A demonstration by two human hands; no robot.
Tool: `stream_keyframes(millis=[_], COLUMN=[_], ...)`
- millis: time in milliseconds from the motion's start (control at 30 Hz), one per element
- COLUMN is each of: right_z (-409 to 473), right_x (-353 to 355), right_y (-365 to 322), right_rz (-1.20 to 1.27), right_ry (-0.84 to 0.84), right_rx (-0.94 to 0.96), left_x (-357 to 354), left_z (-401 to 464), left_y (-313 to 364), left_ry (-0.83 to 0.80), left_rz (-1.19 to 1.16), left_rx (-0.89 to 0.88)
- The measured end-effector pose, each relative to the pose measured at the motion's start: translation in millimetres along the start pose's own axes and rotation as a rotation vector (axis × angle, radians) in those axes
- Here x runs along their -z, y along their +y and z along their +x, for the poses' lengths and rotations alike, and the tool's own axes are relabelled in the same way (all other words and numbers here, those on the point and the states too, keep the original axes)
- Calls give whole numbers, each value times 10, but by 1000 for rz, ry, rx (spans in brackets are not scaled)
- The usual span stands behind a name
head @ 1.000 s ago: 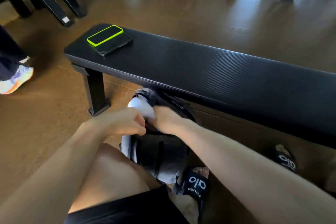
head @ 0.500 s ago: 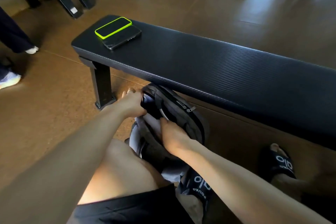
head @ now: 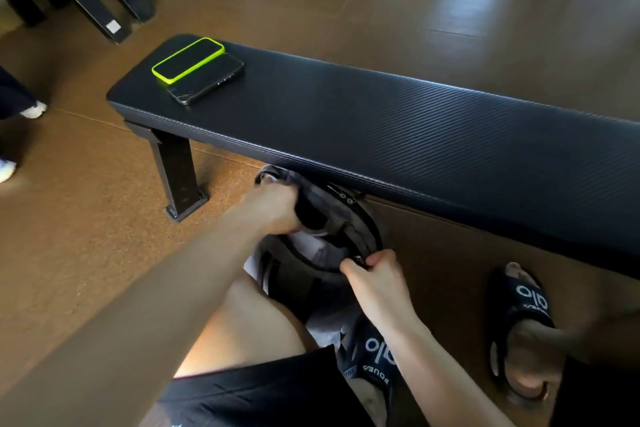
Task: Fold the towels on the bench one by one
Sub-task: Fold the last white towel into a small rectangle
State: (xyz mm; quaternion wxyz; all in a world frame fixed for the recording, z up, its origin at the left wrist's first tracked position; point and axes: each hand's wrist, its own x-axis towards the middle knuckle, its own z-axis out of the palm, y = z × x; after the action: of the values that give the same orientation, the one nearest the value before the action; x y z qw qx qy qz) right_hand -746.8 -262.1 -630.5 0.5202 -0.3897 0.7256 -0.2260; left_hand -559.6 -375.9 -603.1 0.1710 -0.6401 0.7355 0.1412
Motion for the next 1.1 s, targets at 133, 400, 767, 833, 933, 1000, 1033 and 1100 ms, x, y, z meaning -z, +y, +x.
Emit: stream_keyframes(millis=[133,400,767,833,933,1000,1033,1100], right_z=[98,203,273,247,170,100,73,43], right_x=[59,143,175,177,152,138,133,141], right_y=[-34,-5,5,26,78,120,143,196], right_rz=[60,81,82,75,38,12,3,3], right_ry=[-50,-176,-284,-295,-321,-337,-346,-369], right_rx=[-59,-141,-60,-48,-26,-4,4,11], left_x=[-68,26,-75,-79,-52,-46,-53,-58], left_z=[-33,84,-124,-153,-252,-336,-379,-479], left_y=[310,499,481,490,497,472,439,338], left_ry=[-187,-274,52,57,101,88,71,64], left_rz=[-150,140,242,221,173,124,81,-68], left_rx=[-88,-41,-165,-151,-129,-96,-73,-49])
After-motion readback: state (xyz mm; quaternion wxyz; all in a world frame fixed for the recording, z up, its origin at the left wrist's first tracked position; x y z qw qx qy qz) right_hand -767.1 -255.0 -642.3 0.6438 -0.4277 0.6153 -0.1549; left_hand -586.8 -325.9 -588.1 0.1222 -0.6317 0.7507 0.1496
